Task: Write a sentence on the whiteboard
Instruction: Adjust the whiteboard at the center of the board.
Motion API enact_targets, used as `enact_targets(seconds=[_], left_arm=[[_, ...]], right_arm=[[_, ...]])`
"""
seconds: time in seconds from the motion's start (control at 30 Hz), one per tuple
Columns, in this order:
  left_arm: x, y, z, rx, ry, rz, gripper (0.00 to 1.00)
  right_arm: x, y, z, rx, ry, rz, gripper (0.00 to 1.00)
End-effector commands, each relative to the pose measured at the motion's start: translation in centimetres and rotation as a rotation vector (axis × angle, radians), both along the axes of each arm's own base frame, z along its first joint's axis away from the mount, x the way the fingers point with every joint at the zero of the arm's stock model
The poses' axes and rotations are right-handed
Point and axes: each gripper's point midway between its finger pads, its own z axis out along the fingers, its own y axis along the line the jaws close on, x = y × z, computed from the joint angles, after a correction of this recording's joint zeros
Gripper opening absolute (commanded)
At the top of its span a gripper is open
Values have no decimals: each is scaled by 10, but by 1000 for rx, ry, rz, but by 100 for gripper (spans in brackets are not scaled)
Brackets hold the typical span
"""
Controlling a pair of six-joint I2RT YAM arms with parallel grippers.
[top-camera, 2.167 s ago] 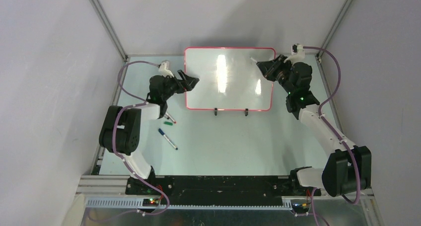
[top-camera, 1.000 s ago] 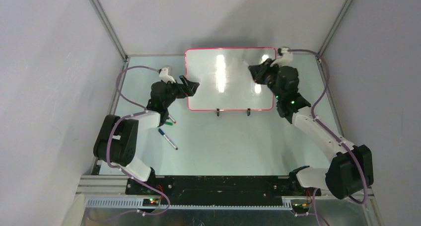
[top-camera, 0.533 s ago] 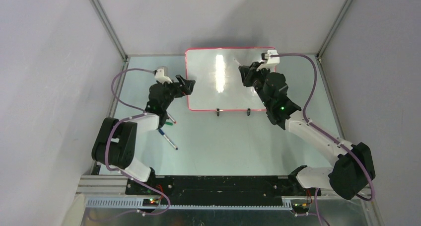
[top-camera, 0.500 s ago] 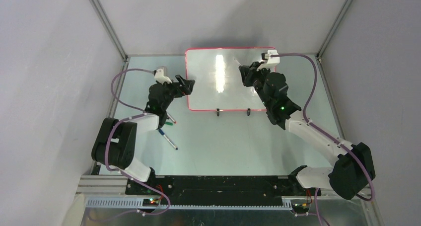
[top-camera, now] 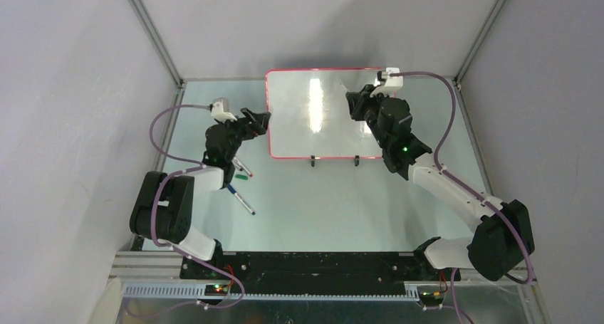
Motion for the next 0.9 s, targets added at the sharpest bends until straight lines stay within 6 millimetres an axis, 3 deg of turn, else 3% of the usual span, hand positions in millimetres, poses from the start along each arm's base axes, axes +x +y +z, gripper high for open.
enact_targets(seconds=[0.0,0.37,0.73,0.83,0.87], left_arm=[[-3,2,31,-56,-103,-16,100],[-6,4,34,-98,-129,-39,99],[-6,1,45,-91,-182,-95,99],[-6,6,65,-65,-265,-98,99],[2,10,83,-66,-304,-88,99]], right_arm=[[8,6,21,54,-5,13,0],[18,15,0,61,43,79,0],[14,11,2,55,51,123,0],[15,10,-1,46,58,125,0],[15,9,-1,44,60,122,0]])
